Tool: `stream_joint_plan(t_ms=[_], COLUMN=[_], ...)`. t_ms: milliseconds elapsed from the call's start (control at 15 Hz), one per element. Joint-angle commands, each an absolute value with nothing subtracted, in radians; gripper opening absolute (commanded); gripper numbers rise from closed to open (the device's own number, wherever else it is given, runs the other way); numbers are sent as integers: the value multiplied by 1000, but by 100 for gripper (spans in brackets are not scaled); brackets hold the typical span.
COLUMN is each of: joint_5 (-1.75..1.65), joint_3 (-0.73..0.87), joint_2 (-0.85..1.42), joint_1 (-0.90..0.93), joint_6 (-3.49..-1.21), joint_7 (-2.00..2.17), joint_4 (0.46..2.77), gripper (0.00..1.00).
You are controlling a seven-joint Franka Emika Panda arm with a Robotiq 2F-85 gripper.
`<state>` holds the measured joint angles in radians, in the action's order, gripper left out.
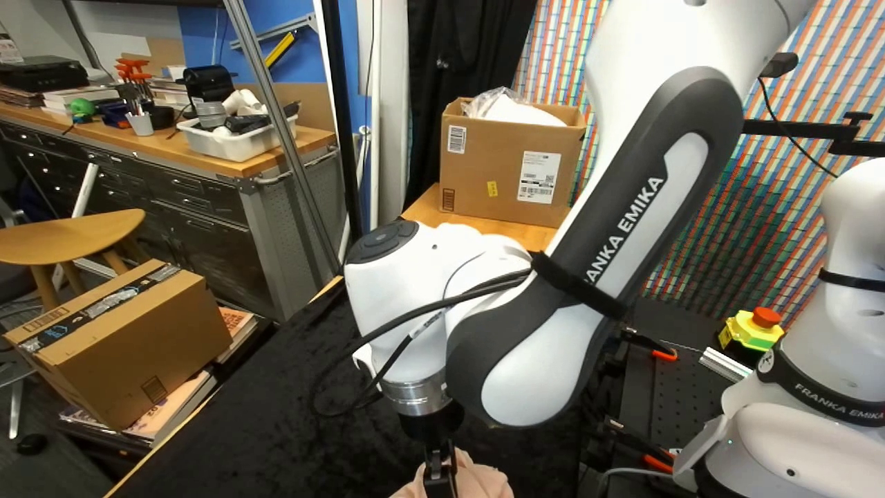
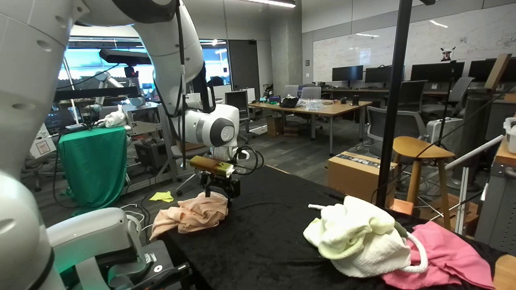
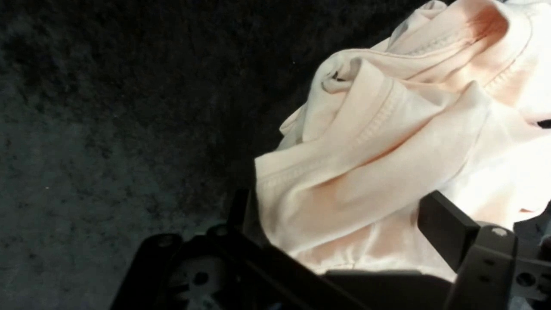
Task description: One by one, move every item on the table to the right back of the table.
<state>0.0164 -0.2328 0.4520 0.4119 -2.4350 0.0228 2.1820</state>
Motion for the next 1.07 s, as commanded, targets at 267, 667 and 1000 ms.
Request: stream_joint_plan(t_ms=[267, 667, 1000], joint_5=[6, 28, 40], joint_3=[-288, -307, -309], joint_2=[474, 476, 469], joint_1=[423, 417, 412], joint_6=[-2442, -2432, -2435], joint_7=[59, 62, 69], joint_4=[2178, 2179, 2184], gripper=[100, 58, 19])
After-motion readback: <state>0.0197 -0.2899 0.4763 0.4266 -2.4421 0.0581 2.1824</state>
